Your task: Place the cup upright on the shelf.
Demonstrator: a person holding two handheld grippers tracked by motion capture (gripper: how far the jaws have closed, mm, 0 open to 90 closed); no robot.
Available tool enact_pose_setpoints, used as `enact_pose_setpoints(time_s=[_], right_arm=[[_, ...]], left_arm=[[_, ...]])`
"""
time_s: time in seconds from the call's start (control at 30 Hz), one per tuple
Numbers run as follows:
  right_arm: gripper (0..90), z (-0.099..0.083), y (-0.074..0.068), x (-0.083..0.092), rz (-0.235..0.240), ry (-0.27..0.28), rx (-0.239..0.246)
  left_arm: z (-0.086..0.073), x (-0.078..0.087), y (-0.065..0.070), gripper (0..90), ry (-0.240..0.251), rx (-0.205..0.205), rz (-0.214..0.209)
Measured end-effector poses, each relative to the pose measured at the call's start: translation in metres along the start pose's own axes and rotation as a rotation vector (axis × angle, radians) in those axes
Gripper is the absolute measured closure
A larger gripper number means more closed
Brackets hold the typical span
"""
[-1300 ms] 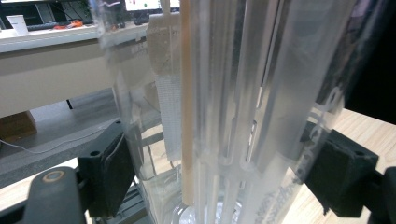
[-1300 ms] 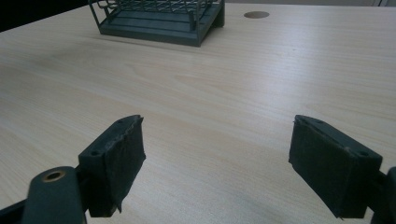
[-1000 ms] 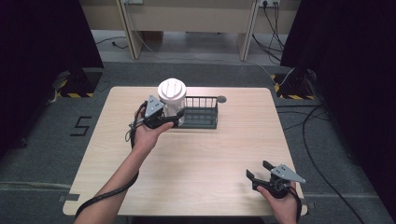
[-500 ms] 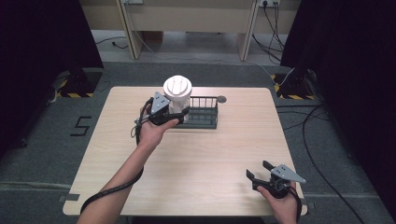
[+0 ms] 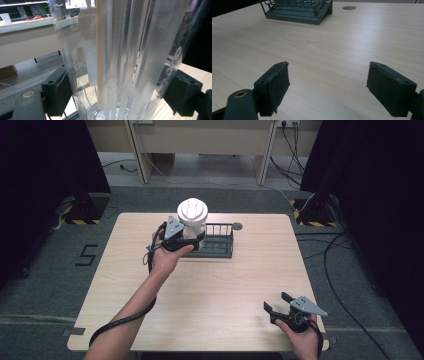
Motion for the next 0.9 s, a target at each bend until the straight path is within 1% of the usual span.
enact_pose_setpoints(time_s=[0.57,0.7,0.9], right_arm=[[18.5,0.0,0.0,0.0,0.002,0.0,-0.002],[18.5,0.0,0.0,0.0,0.002,0.0,-0.002],[18.5,0.0,0.0,0.0,0.003,0.003,-0.001]], left_arm=[[0.011,-0.017,0.007,18.0,0.007,-0.002,-0.007],[0.015,-0.022,0.008,18.0,0.008,-0.004,-0.003],[0.018,-0.027,0.008,18.0,0.012,0.004,-0.003]])
Point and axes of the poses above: each handheld gripper's, and its own axes: x roughly backward along the jaws, z roughly out of its top, y roughly to its right, the point moved 10 cm from there along -x, roughly forward along the jaws, and after that the axes turned 14 degrees about x, right-handed, at the moved point
